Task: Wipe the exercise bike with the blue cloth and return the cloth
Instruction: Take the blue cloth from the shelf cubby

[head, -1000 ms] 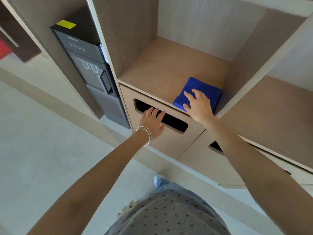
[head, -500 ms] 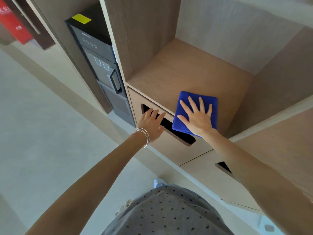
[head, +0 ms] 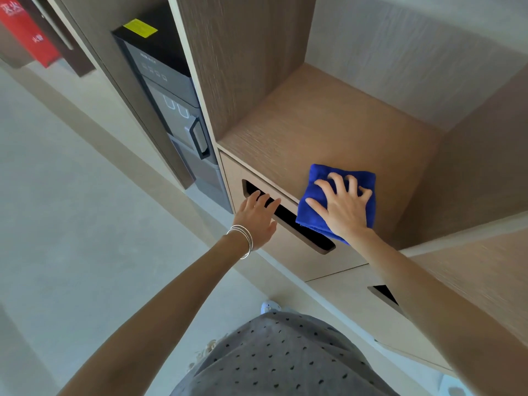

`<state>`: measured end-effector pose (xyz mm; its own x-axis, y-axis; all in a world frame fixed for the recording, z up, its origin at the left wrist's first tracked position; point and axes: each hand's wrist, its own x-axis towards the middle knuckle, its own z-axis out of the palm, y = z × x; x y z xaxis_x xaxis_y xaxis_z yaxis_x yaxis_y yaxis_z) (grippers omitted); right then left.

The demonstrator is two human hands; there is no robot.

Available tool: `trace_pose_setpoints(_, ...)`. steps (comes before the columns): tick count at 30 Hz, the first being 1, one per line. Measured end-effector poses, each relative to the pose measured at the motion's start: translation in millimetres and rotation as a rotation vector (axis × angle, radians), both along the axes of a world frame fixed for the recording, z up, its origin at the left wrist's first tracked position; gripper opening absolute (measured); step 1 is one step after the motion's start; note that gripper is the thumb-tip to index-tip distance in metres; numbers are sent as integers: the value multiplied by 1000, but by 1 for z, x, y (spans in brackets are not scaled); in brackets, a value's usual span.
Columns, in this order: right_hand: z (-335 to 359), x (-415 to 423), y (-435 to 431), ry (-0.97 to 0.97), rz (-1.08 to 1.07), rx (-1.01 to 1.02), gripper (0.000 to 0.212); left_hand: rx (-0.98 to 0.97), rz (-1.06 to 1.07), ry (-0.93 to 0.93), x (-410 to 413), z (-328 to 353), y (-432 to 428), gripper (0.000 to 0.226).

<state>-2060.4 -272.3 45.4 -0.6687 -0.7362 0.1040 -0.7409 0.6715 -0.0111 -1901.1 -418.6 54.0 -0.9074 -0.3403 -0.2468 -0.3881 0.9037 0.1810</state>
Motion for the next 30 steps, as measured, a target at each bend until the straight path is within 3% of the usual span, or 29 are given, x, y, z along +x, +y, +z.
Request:
trace_pose_setpoints(6,3,-4,-8,111,39,-7,42,-7,32,-3,6,-4,-7,57)
trace_pose_setpoints(14,6,0,-10,44,77,-17,47,-11,103,-27,23,-13,-6,58)
trace_pose_setpoints(16,2,4,-4,-10,131,-26,58,-3,127,-40,32,-16,-7,57)
trace_pose_setpoints(19,-6,11,10,-50,234,93,98,3,156,-62,45,-20,-10,57)
trace_pose_setpoints(21,-5,11,12,-44,249,111,111,0,156,-64,51,-21,-12,58)
trace_pose_setpoints(25,-9,17,21,48,311,-5,101,3,118,-43,58,-22,-11,58)
trace_pose_setpoints(30,-11,28,39,57,307,19,98,6,8,-18,62,-21,-6,58)
